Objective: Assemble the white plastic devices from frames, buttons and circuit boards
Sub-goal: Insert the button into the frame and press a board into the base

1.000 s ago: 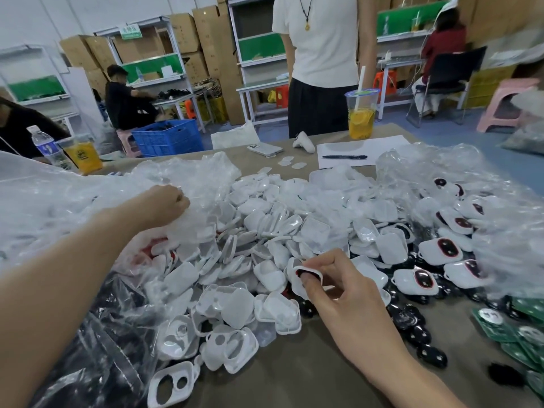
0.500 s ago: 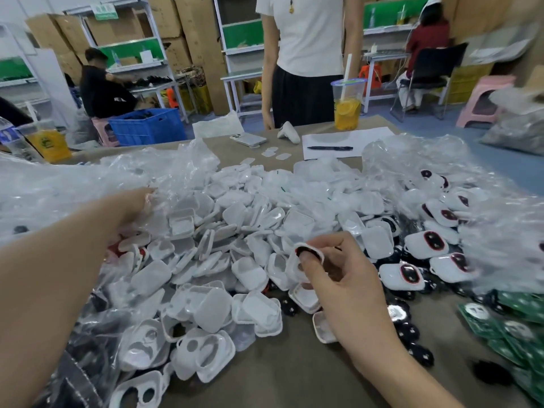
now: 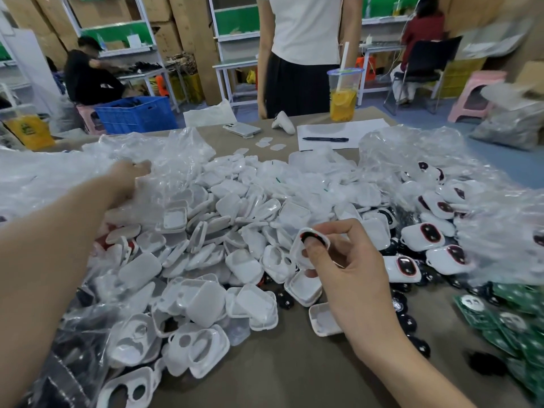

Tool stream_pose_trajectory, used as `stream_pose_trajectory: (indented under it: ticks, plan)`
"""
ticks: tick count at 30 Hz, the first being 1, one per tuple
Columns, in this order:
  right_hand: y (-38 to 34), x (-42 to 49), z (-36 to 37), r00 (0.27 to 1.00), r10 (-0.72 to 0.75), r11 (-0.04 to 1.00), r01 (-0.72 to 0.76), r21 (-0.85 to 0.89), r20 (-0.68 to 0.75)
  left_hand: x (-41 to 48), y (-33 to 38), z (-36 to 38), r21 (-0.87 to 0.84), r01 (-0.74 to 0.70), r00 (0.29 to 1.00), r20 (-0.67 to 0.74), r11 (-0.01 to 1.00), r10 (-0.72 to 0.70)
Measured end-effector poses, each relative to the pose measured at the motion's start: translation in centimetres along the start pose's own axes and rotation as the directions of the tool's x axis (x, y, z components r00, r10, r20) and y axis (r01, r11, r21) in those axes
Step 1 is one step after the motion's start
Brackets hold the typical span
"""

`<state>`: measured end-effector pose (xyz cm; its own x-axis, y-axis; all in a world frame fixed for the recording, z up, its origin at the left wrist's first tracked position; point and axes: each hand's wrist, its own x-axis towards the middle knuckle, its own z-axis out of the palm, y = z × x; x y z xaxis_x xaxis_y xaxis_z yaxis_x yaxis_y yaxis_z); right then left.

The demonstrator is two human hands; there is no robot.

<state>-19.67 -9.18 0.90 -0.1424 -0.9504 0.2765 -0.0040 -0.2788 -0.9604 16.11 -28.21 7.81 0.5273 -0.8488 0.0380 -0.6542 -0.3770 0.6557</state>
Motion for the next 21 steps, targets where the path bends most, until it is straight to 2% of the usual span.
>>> stream_pose_trajectory:
  ticks: [1, 3, 6, 9, 12, 14, 16, 17, 19, 21]
  plan:
    - [0.0, 0.0, 0.0, 1.0, 0.001, 1.0, -0.001, 0.002, -0.002, 0.3, 0.2, -0.2, -0.065, 0.031, 0.999, -0.042, 0.997, -0.034]
    - [-0.1, 0.1, -0.1, 1.0, 0.004, 1.0, -0.004, 0.009, -0.004, 0.3, 0.8, -0.8, -0.328, 0.073, 0.993, -0.066, 0.942, -0.1]
    - [-0.2, 0.1, 0.0, 1.0, 0.011, 1.0, -0.01, 0.026, -0.013, -0.6, 2.3, -2.3, -0.677, 0.129, 0.989, 0.04, 0.725, -0.139]
    - [-0.4, 0.2, -0.1, 1.0, -0.002, 0.999, 0.003, 0.05, -0.024, -2.9, 4.6, -3.0, -0.804, 0.131, 0.991, 0.126, 0.58, -0.05]
    - [-0.8, 0.2, -0.1, 0.999, -0.002, 0.998, 0.004, 0.066, -0.036, -8.2, 6.8, -3.4, -0.909, 0.144, 0.98, 0.186, 0.391, 0.072]
    - [-1.1, 0.3, -0.3, 0.999, -0.005, 0.997, 0.009, 0.073, -0.052, -13.4, 7.6, -2.9, -0.929, 0.162, 0.953, 0.235, 0.333, 0.193]
    - [-1.4, 0.4, -0.6, 0.997, 0.002, 0.997, 0.003, 0.079, -0.073, -19.4, 7.5, -0.9, -0.902, 0.146, 0.943, 0.251, 0.406, 0.219]
    - [-1.5, 0.5, -0.8, 0.996, 0.0, 0.997, 0.007, 0.081, -0.084, -22.6, 7.0, 0.5, -0.855, 0.091, 0.95, 0.228, 0.51, 0.213]
    - [-1.6, 0.6, -1.2, 0.994, -0.016, 0.997, 0.025, 0.075, -0.112, -28.3, 5.1, 3.6, -0.672, -0.134, 0.923, 0.184, 0.729, 0.339]
    - [-1.6, 0.7, -1.6, 0.99, -0.023, 0.997, 0.032, 0.066, -0.138, -32.2, 2.4, 6.2, -0.362, -0.404, 0.824, 0.256, 0.84, 0.506]
